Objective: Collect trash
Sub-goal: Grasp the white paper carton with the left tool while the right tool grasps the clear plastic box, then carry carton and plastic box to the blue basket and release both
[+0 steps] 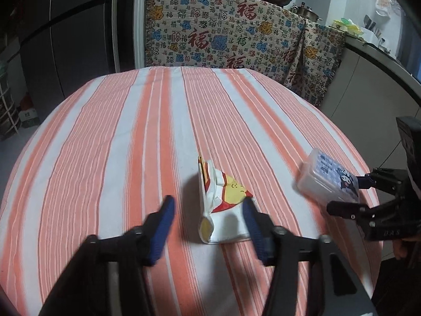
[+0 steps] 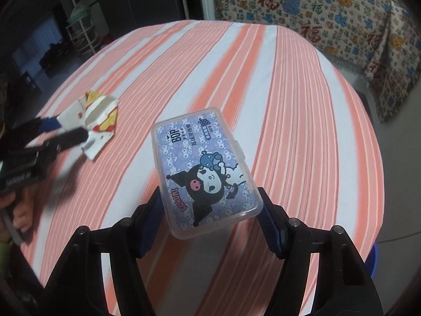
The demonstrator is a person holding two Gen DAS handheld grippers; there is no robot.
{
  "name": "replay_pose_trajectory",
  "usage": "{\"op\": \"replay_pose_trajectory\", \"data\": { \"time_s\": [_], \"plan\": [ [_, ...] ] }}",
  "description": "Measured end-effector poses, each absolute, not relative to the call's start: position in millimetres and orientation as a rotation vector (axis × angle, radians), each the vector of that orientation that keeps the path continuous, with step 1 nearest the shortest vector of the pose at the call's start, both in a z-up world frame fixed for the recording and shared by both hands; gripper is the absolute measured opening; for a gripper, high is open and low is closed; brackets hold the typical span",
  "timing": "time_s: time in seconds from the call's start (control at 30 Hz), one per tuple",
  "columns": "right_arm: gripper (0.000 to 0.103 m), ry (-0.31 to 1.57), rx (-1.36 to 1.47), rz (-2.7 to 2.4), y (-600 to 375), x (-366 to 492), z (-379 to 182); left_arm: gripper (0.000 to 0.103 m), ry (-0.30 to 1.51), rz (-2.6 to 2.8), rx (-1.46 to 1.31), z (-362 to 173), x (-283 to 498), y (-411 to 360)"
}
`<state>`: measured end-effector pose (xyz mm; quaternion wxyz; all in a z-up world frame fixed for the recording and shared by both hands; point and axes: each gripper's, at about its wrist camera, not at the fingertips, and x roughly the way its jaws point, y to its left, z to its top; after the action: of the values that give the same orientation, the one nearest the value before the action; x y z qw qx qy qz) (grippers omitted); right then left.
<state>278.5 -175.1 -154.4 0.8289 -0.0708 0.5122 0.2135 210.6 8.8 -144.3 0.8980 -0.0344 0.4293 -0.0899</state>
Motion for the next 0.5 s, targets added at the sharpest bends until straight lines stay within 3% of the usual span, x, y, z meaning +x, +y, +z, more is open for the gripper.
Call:
{"op": "replay_pose_trajectory", "data": {
  "time_s": [0.07,0.1,0.33,0.4,0.5],
  "plan": [
    [0.076,1.078,-0.188,0.455,-172,283,-151,0.016,0.909,-0.192,-0.069,-146,215,9],
    [0.082,1.073,-0.202,0.455,-171,285,-148,0.011,0.914,-0.193,-0.061,-147,216,8],
    [0.084,1.098,-0.310,0.514,-146,303,-146,0.009,0.888,-0.226,-0.039,-133,207,2],
    [0.067,1.110,-0.334,0.517,-142,304,-149,0.009,0.888,-0.236,-0.040,-130,206,0],
    [0.067,1.081,-0.284,0.500,-151,298,-143,0.009,0.889,-0.255,-0.038,-126,203,-7]
  ]
}}
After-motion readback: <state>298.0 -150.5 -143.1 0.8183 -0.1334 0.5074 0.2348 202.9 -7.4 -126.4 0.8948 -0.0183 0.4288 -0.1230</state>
